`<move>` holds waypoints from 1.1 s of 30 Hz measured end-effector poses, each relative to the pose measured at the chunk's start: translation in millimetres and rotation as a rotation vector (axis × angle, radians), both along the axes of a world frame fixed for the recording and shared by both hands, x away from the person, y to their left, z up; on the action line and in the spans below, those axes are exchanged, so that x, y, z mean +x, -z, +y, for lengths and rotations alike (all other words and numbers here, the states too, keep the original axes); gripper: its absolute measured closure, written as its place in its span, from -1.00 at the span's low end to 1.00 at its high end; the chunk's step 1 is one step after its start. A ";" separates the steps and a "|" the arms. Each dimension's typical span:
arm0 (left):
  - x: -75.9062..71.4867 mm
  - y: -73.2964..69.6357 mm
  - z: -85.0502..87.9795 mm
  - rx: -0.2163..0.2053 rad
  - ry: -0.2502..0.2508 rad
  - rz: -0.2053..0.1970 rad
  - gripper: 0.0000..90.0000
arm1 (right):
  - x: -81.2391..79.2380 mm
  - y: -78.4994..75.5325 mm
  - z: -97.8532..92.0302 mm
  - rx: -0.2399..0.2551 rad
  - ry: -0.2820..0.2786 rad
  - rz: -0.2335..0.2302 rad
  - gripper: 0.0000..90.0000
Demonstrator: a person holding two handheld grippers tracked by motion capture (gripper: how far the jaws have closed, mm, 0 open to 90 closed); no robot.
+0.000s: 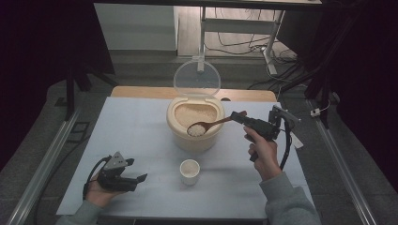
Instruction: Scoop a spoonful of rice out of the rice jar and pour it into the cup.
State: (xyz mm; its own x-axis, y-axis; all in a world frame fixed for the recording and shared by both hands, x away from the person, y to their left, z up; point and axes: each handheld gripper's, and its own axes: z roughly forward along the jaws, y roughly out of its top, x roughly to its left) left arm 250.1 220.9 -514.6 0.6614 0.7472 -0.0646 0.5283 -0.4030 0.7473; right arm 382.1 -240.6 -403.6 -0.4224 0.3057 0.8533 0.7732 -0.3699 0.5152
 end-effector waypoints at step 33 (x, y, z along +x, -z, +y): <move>1.4 2.2 -1.4 0.011 -0.002 0.008 -0.53 | -33.5 48.8 13.3 -0.178 -0.071 -0.036 0.85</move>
State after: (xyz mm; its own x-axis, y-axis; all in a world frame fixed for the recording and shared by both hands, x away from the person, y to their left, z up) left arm 251.5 219.5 -516.8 0.6593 0.7493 -0.0620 0.5352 -0.4098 0.7387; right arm 348.6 -227.3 -452.4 -0.4779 0.4186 0.7722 0.7739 -0.2152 0.5956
